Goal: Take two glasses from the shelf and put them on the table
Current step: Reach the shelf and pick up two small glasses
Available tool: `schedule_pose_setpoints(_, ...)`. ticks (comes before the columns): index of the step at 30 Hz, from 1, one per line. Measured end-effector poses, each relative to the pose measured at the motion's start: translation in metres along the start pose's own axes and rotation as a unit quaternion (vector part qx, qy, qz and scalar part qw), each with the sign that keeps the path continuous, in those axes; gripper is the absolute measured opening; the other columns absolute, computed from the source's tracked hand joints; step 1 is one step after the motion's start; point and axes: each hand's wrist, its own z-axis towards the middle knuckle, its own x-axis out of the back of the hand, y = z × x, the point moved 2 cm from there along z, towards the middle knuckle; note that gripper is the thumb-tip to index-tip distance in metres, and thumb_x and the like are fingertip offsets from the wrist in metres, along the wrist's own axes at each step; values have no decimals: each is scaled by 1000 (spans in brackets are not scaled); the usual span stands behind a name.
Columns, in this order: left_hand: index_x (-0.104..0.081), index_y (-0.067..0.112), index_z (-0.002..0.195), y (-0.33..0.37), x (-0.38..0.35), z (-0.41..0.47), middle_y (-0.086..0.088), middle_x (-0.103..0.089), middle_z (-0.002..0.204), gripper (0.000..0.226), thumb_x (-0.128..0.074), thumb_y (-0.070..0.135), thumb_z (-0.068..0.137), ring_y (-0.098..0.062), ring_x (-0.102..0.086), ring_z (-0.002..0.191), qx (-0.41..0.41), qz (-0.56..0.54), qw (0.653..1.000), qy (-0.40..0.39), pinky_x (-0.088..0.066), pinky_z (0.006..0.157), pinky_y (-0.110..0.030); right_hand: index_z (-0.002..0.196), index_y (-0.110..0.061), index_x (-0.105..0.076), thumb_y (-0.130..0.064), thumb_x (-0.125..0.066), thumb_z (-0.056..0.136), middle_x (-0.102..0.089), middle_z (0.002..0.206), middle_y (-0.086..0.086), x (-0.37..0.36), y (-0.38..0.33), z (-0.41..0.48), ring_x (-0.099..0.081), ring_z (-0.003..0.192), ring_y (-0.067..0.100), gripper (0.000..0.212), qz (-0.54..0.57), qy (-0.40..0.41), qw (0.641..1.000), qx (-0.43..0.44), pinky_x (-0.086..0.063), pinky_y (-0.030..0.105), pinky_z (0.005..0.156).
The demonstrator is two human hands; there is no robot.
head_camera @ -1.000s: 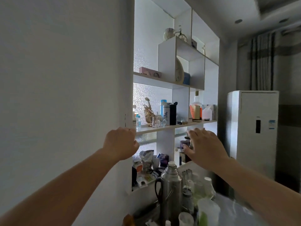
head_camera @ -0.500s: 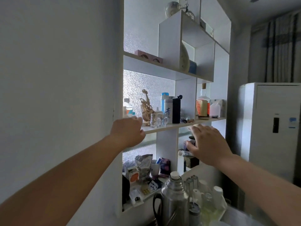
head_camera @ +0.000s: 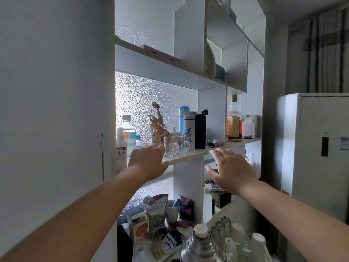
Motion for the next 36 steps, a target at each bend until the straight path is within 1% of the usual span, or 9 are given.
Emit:
schedule_pose_setpoints(5, -54, 14, 114, -2, -34, 29, -4, -64, 111, 43, -49, 49, 90, -26, -63, 99, 21, -40, 999, 0, -42, 71, -35, 136, -13, -37, -45, -40, 90, -48, 140, 8, -41, 2, 37, -43, 127, 24, 56, 44, -14, 998, -37, -35, 41, 105)
schedule_pose_setpoints(8, -54, 15, 116, -2, -54, 48, -5, -65, 113, 45, -49, 51, 88, -28, -63, 100, 38, -65, 997, 2, -44, 72, -36, 136, -14, -37, -45, -42, 89, -46, 141, 8, -62, 5, 61, -42, 128, 24, 57, 90, -20, 993, -71, -37, 41, 105)
schedule_pose_setpoints(10, -55, 16, 117, -1, -67, 61, -6, -65, 114, 48, -51, 53, 86, -28, -63, 101, 61, -95, 994, 6, -46, 73, -36, 136, -15, -38, -44, -44, 89, -46, 141, 7, -74, 8, 79, -44, 126, 24, 56, 126, -21, 987, -98, -40, 41, 100)
schedule_pose_setpoints(12, -56, 16, 116, 1, -80, 75, -6, -65, 115, 51, -54, 55, 83, -29, -63, 101, 87, -134, 987, 17, -49, 77, -38, 135, -16, -39, -44, -45, 88, -47, 140, 6, -86, 12, 98, -46, 123, 25, 55, 153, -21, 981, -118, -42, 41, 96)
schedule_pose_setpoints(15, -56, 15, 116, 6, -92, 91, -6, -63, 116, 57, -57, 59, 80, -30, -62, 102, 128, -180, 975, 34, -50, 79, -39, 135, -15, -40, -45, -47, 88, -47, 139, 7, -102, 16, 121, -48, 122, 26, 57, 184, -16, 973, -140, -43, 41, 94)
schedule_pose_setpoints(21, -59, 10, 109, 17, -112, 110, -12, -65, 112, 65, -54, 67, 77, -33, -60, 105, 175, -190, 964, 56, -47, 80, -39, 134, -12, -42, -46, -48, 87, -50, 135, 11, -127, 18, 153, -49, 119, 29, 58, 223, -9, 961, -165, -44, 42, 95)
schedule_pose_setpoints(25, -57, 8, 111, 21, -118, 120, -13, -64, 116, 66, -55, 65, 78, -33, -58, 109, 193, -187, 961, 73, -47, 84, -40, 133, -11, -43, -45, -48, 88, -52, 133, 11, -141, 19, 168, -51, 115, 28, 57, 245, -2, 955, -167, -45, 40, 89)
schedule_pose_setpoints(31, -58, 10, 108, 24, -123, 127, -10, -65, 113, 57, -57, 60, 80, -32, -58, 108, 207, -196, 955, 79, -46, 83, -39, 125, -11, -50, -44, -50, 88, -59, 118, 10, -151, 17, 182, -56, 104, 27, 49, 273, 27, 949, -157, -38, 33, 75)
schedule_pose_setpoints(36, -61, 13, 103, 20, -126, 125, -10, -67, 107, 52, -56, 59, 81, -32, -61, 102, 215, -194, 953, 88, -46, 79, -38, 108, -10, -58, -37, -55, 88, -66, 99, 8, -155, 16, 189, -59, 87, 25, 34, 301, 65, 938, -162, -44, 35, 71)
